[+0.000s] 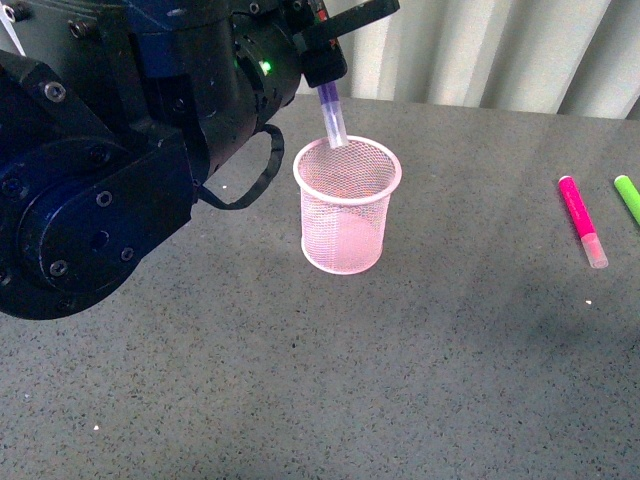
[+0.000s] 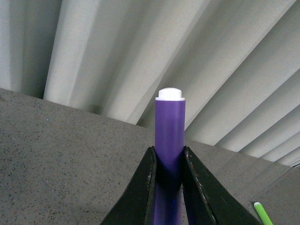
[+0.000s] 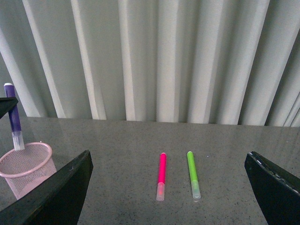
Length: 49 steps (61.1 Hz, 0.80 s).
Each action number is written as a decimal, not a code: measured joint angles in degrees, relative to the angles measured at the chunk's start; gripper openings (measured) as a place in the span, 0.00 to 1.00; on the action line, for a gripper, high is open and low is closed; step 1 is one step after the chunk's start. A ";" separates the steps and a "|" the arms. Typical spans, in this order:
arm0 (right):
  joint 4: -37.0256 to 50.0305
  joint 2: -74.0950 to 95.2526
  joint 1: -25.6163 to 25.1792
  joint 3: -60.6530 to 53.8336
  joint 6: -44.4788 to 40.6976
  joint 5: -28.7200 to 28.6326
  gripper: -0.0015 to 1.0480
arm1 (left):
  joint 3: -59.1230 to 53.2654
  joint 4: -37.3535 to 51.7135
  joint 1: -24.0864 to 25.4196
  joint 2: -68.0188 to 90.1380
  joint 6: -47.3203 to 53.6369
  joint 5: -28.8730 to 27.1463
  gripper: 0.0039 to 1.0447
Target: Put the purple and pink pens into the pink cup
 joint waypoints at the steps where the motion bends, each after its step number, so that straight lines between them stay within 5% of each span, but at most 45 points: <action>1: 0.00 0.00 0.00 0.00 0.00 0.00 0.93 | 0.00 0.00 0.04 0.09 0.00 0.00 0.12; 49: 0.00 0.00 0.00 0.00 0.00 0.00 0.93 | -2.71 6.21 -2.23 4.26 1.97 0.50 0.12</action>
